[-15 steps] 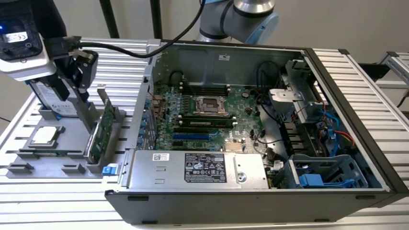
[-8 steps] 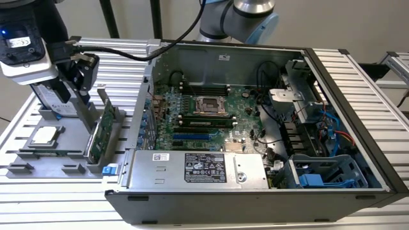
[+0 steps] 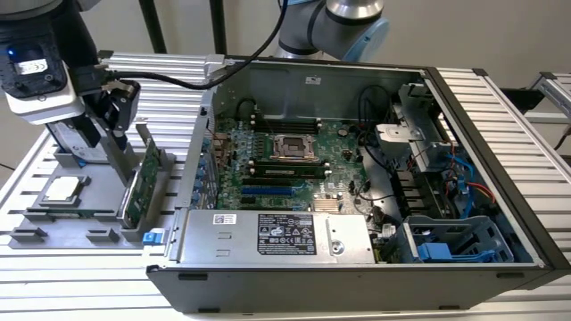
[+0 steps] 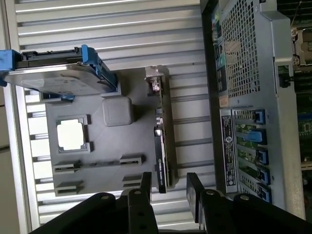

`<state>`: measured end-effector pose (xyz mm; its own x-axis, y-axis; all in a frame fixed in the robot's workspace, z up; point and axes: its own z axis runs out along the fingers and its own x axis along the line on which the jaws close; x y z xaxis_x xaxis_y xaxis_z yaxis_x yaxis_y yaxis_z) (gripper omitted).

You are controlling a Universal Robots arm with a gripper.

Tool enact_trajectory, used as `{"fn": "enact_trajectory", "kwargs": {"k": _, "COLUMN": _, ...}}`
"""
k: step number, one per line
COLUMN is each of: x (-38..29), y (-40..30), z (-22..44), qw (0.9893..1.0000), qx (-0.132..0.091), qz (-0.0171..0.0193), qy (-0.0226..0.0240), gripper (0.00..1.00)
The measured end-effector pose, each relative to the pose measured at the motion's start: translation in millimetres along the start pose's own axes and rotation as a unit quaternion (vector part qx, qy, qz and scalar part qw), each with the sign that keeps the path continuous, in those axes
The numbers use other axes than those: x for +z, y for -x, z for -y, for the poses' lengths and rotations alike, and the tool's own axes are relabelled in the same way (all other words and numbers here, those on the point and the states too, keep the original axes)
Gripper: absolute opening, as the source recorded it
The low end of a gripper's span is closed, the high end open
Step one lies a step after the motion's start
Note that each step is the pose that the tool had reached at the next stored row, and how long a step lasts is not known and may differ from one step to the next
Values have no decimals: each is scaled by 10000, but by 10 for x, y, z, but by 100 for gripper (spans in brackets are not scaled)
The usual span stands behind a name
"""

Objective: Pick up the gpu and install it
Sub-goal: 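Pick up the gpu and move the gpu toward the slot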

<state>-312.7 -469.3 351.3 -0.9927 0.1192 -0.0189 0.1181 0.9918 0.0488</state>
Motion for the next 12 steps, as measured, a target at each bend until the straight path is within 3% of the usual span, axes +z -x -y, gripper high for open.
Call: {"fn": "enact_trajectory", "kwargs": {"k": 12, "x": 77, "y": -2, "z": 4, "qw": 10000, "qx": 0, "qz": 0, "qy": 0, "gripper": 100}}
